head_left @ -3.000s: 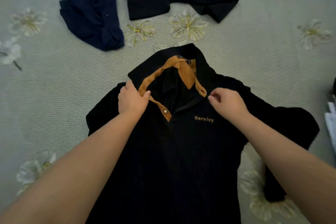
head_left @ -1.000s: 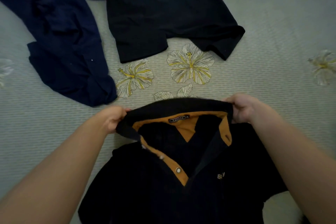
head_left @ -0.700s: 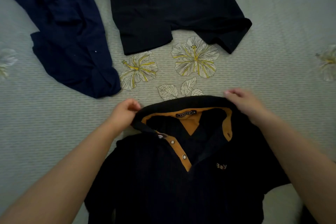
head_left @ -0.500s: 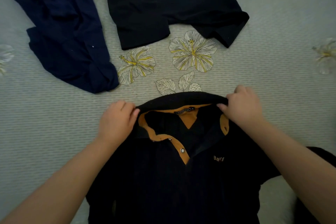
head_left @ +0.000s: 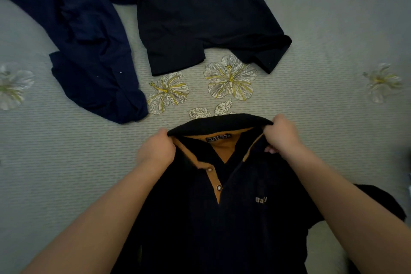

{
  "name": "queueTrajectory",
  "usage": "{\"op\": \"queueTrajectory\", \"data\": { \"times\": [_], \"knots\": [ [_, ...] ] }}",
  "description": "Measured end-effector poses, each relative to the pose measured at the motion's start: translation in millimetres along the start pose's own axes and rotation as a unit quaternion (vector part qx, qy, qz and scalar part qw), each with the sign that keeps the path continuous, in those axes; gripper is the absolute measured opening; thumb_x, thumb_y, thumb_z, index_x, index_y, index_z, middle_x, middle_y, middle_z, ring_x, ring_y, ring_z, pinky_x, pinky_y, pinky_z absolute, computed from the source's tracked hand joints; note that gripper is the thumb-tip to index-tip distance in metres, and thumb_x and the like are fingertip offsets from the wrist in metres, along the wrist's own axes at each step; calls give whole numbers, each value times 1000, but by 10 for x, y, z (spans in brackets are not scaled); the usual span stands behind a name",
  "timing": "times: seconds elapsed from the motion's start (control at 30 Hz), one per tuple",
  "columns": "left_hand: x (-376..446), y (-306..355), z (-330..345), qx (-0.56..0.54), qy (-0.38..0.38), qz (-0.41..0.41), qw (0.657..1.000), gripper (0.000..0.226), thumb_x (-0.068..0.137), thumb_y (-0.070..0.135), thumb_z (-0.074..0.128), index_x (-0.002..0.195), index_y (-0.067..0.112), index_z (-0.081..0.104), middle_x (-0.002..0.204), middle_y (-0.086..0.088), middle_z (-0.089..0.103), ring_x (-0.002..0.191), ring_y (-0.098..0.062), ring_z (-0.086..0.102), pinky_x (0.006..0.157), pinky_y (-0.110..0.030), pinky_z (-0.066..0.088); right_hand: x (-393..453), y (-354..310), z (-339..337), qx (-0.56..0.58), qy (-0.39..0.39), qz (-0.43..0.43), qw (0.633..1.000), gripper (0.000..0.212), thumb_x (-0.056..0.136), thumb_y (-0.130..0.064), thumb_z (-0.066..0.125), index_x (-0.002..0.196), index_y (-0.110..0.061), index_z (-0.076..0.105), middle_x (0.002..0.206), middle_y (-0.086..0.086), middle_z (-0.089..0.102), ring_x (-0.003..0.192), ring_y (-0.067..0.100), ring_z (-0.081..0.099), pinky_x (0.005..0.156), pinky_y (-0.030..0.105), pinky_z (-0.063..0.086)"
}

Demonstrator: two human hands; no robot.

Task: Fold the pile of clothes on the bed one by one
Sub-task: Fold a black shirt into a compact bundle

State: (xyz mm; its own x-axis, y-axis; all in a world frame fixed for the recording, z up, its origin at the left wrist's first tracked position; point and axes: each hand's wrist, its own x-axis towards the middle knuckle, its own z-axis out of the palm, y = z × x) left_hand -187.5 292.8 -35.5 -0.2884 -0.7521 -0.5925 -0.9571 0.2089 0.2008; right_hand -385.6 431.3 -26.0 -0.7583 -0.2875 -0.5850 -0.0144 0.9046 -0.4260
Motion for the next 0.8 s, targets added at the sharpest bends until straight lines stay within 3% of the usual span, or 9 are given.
{"op": "queueTrajectory", "data": {
  "times": [0.07, 0.17, 0.33, 0.4, 0.43, 0.5, 0.57, 0.67, 0.8],
  "knots": [
    [14, 122, -59, -246, -54, -111, 961, 30, 97, 11, 24, 121, 7, 42, 76, -18, 60, 57, -26, 58, 35, -21, 43, -2, -24, 74, 165, -18, 77, 983, 17, 85, 5, 32, 92, -7, 43, 86, 23, 58, 29, 16, 53, 26, 15, 34],
    [-37, 302, -81, -570, -112, -235, 780, 41, 99, 7, 20, 140, 6, 25, 93, -25, 59, 52, -25, 56, 30, -17, 43, -53, -19, 187, 372, -7, 142, 917, 21, 89, 7, 32, 100, -10, 39, 105, 19, 53, 55, 22, 60, 34, 20, 46],
    [-32, 458, 58, -741, -70, -181, 643, 38, 97, 3, 28, 135, 0, 25, 88, -23, 66, 55, -18, 66, 55, -21, 54, -66, 4, 328, 573, 15, 146, 806, 36, 91, 9, 32, 117, -16, 40, 108, 20, 53, 72, 21, 63, 52, 22, 54],
    [-18, 444, 149, -713, -70, -132, 685, 49, 96, -4, 26, 141, 8, 12, 115, -25, 58, 87, -24, 63, 82, -31, 50, -76, 13, 401, 562, -17, 98, 821, 49, 92, 10, 32, 133, -18, 34, 107, 19, 55, 79, 18, 62, 69, 25, 54],
    [-21, 420, 202, -647, -74, -104, 751, 53, 96, -3, 29, 142, 13, 8, 115, -21, 58, 94, -24, 61, 87, -34, 47, -82, 29, 427, 508, -32, 63, 859, 55, 92, 10, 34, 139, -19, 29, 104, 17, 56, 82, 17, 61, 76, 26, 52],
    [-19, 314, 291, -433, -62, -23, 899, 64, 94, 2, 40, 144, 17, 3, 92, -9, 63, 83, -19, 62, 78, -31, 50, -67, 83, 432, 278, -45, -47, 958, 62, 89, 7, 41, 143, -20, 24, 91, 8, 58, 82, 17, 59, 80, 31, 51],
    [24, 152, 293, -190, 16, 72, 979, 68, 91, 9, 49, 145, 17, 10, 73, -1, 57, 67, -15, 57, 58, -28, 45, -9, 169, 357, 5, 27, -197, 980, 58, 87, 2, 47, 140, -16, 33, 88, 8, 57, 81, 23, 57, 78, 41, 52],
    [159, -11, 171, 46, 144, 239, 959, 60, 83, 9, 61, 138, 15, 38, 90, -10, 54, 81, -26, 53, 61, -32, 37, 152, 198, 154, -185, 103, -364, 907, 53, 79, 7, 53, 128, -12, 52, 109, 23, 53, 98, 37, 51, 79, 46, 49],
    [379, 41, -9, 236, 81, 296, 922, 45, 87, 26, 58, 131, 23, 48, 134, -11, 35, 122, -27, 33, 91, -35, 36, 426, 39, -60, -400, -72, -418, 812, 35, 87, -16, 56, 123, -13, 58, 149, 11, 25, 138, 26, 16, 112, 36, 19]
  ]
}}
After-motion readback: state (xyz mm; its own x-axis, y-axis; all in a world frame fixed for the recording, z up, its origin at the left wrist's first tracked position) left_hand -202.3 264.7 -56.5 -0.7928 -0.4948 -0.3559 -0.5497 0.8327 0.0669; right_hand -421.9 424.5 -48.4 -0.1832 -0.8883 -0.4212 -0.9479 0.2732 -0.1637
